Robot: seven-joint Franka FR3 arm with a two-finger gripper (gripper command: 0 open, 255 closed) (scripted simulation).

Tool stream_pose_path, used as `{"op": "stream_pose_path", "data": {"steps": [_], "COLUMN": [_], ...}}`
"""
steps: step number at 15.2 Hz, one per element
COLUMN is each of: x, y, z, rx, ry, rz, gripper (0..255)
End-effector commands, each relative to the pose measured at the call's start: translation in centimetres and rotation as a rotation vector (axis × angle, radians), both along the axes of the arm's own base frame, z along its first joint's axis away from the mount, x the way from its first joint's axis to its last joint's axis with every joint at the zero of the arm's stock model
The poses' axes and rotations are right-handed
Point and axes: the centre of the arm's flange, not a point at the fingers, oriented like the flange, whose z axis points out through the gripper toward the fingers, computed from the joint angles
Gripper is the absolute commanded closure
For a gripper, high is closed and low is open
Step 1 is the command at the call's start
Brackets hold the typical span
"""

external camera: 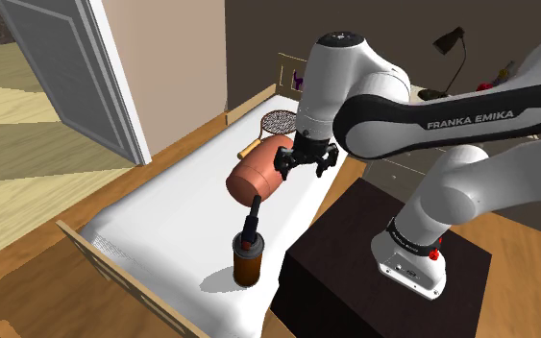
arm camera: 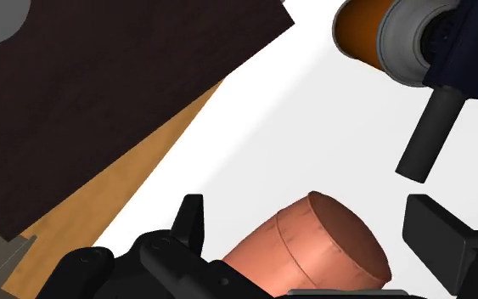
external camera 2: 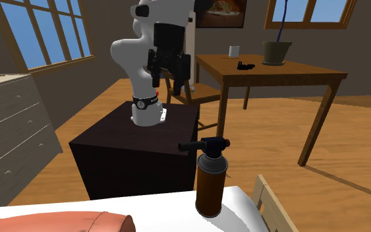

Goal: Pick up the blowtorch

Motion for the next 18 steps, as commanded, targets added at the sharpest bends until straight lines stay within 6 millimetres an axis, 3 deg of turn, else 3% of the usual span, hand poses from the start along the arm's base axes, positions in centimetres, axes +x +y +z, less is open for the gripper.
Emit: {"op": "stream_pose_path", "data": {"steps": [1,12,18], "x": [0.4,4.5,4.8], "y": [2.0,12.3,12.8], "z": [-1.7,-11.0,-14.1], "rx": [0.006,0.028,0.029], "ry": [-0.005,-0.028,-0.03], "rz": [-0.051,-0.307,-0.321], "gripper": [0,0,0]}}
